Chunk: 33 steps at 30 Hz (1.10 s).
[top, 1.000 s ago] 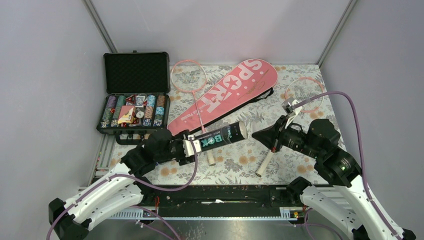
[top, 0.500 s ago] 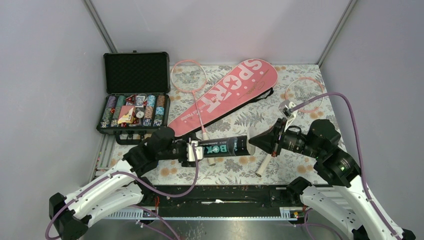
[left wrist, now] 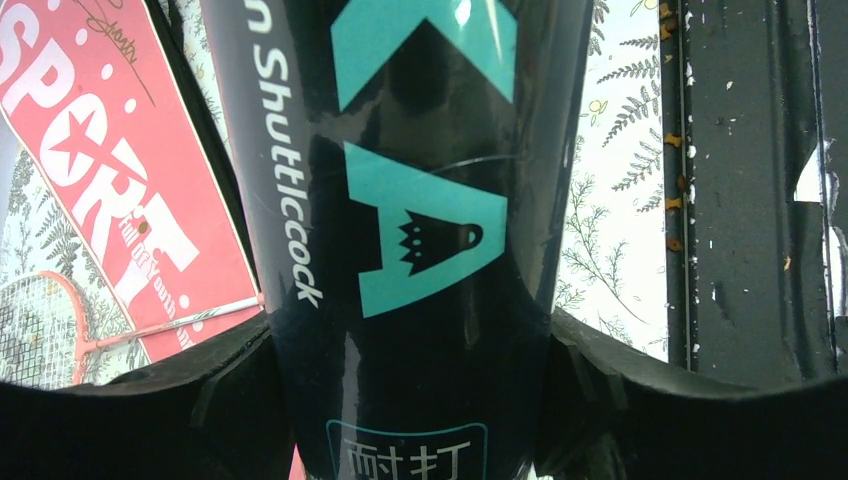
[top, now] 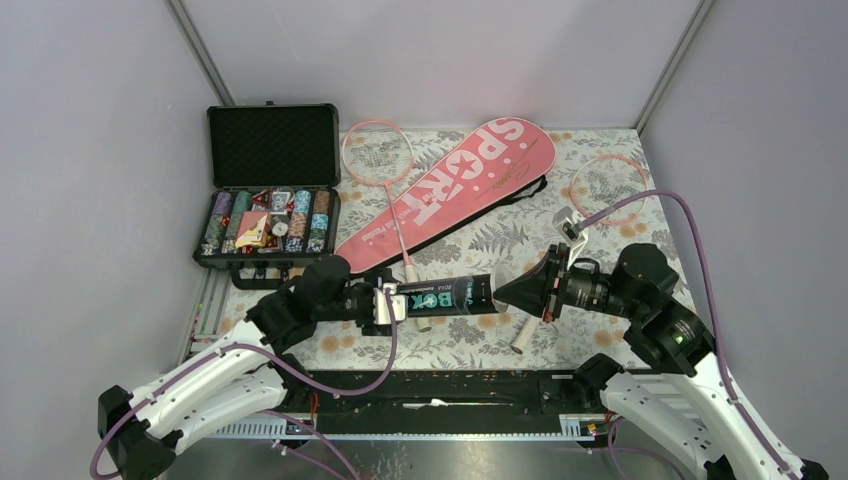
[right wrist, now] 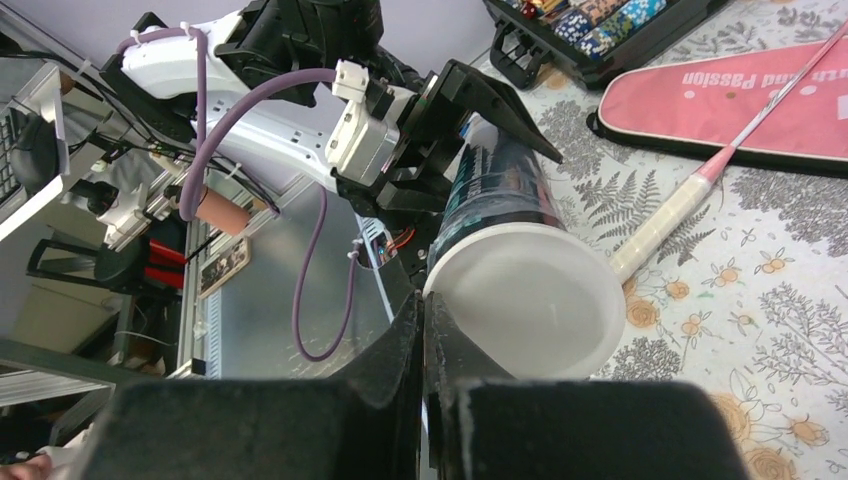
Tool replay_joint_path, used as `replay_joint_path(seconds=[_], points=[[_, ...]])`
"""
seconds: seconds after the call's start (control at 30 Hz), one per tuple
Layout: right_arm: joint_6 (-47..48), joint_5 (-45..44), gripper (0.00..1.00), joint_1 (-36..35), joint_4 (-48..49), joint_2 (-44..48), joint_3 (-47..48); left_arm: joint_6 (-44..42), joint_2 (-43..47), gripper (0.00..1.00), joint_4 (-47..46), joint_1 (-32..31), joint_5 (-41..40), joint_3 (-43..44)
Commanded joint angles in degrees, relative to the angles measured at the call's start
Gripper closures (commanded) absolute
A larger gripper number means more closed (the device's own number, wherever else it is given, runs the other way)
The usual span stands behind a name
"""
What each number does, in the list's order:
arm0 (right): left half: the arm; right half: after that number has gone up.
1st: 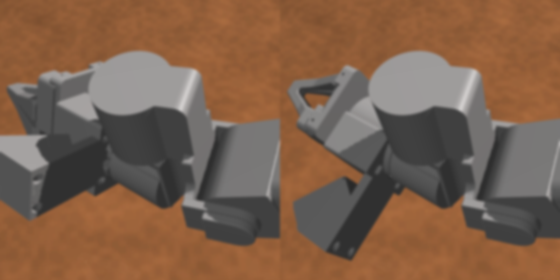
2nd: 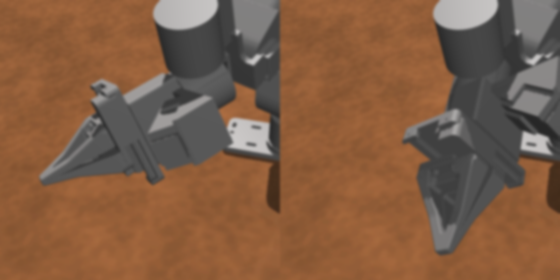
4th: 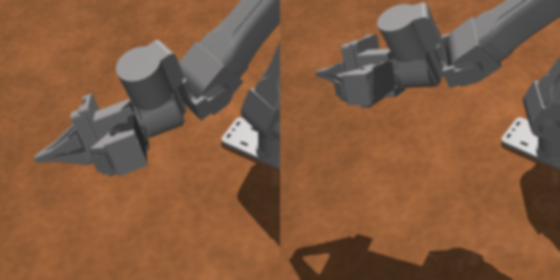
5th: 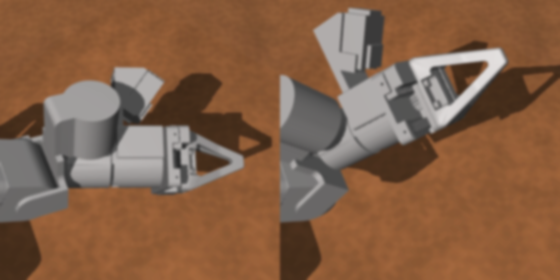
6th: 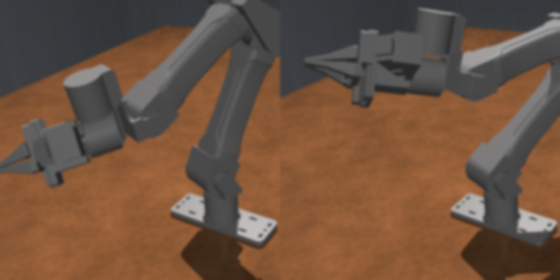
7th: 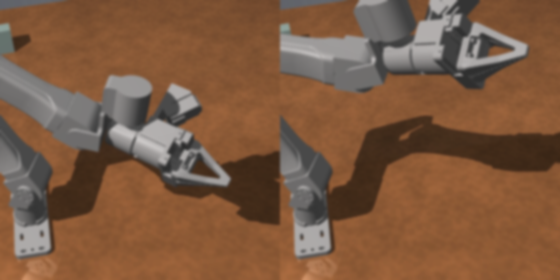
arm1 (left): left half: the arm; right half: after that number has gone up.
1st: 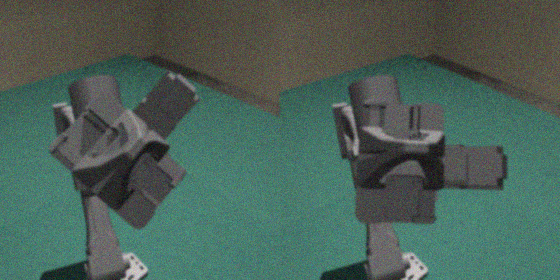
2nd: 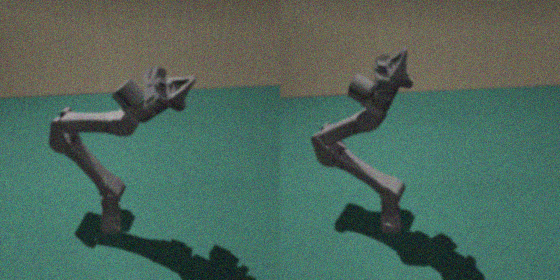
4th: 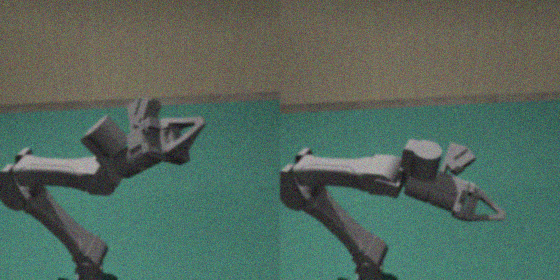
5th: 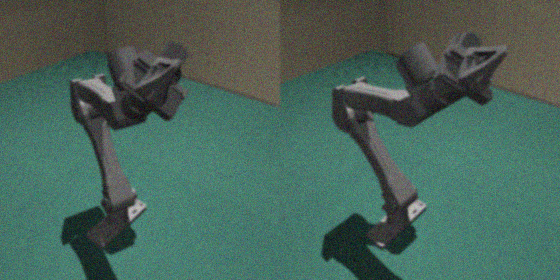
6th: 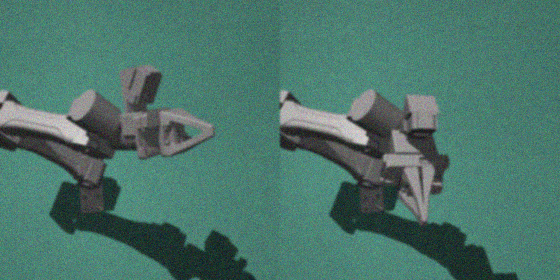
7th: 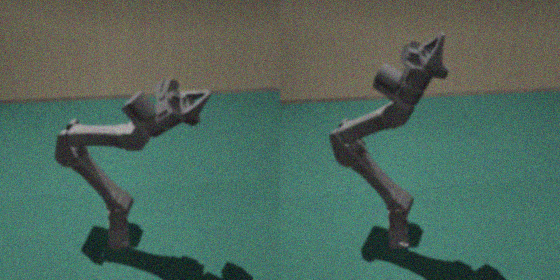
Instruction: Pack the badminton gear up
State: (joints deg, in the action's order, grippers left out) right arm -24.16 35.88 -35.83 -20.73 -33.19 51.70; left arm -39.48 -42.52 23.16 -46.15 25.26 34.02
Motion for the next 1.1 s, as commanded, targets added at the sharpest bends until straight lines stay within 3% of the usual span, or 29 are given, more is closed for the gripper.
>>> replay_joint_path(seconds=[0.0, 1.07], points=[[-1.6, 3.9, 1.00, 0.1, -1.4, 0.4, -1.0, -0.6, 1.1, 0.63, -5.9, -0.3, 1.1, 1.0], [-6.2, 10.3, 1.00, 0.1, 4.0, -0.5, -4.2, -1.2, 5.1, 0.63, -8.9, -0.3, 0.9, -1.0]])
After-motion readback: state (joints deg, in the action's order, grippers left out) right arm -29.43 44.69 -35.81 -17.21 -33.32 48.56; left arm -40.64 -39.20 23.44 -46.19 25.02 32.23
